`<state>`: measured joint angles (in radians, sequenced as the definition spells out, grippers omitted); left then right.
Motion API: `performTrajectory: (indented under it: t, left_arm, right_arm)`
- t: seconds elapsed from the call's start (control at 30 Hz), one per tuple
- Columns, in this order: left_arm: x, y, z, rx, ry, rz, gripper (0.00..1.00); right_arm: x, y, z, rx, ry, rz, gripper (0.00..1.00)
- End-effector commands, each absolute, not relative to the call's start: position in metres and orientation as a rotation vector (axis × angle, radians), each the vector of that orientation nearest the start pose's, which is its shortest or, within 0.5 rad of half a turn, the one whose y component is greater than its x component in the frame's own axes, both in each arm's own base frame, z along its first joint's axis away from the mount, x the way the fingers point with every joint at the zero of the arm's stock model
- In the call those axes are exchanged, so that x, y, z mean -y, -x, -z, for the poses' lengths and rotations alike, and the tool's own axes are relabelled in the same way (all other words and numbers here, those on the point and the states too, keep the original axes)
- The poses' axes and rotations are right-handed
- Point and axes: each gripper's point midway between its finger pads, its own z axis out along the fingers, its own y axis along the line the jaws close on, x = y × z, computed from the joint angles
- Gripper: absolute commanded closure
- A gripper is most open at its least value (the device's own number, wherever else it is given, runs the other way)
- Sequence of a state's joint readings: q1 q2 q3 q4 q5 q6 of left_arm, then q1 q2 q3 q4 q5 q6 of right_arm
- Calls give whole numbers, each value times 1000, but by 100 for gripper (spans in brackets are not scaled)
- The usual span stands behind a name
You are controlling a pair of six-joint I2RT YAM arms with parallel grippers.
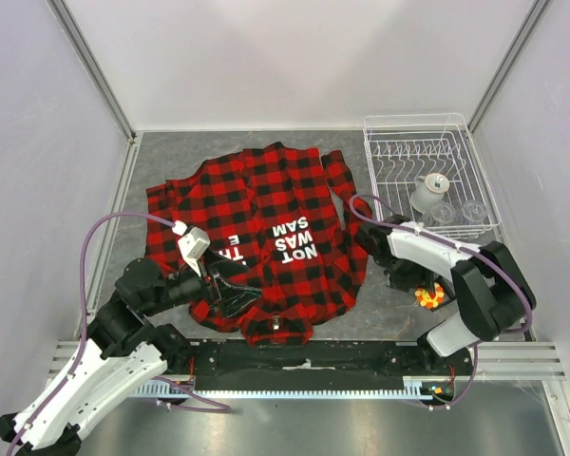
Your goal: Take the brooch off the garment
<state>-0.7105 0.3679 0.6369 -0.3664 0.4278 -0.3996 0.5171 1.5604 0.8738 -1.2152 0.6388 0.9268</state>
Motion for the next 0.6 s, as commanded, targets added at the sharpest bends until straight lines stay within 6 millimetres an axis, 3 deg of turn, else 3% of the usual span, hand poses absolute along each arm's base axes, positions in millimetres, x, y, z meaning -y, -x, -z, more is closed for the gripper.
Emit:
performTrajectory:
  t: [0.0, 0.1, 0.23, 0.4, 0.43, 0.47, 0.57]
  left_arm:
    - [203, -117, -277, -1655, -616, 1099, 13]
    - [200, -122, -275, -1660, -595, 1072, 13]
    - [199, -128, -274, -1663, -578, 1046, 13]
    - [195, -137, -273, -1670, -528, 1006, 13]
    - [194, -136, -278, -1662, -509, 1013, 13]
    - [190, -138, -280, -1670, -482, 998, 13]
    - [174, -133, -318, -1599, -382, 1002, 12]
  right_arm:
    - [-18, -175, -65, -2703, -388, 851, 26]
    - [-35, -181, -76, -2660, -344, 733, 24]
    - [-71, -204, -108, -2536, -275, 506, 22]
    - [-120, -236, -178, -2353, -156, 113, 22]
    - [-127, -239, -203, -2297, -143, 22, 21]
    - [-134, -239, -215, -2279, -84, -43, 21]
    - [-141, -238, -268, -2141, -48, -211, 18]
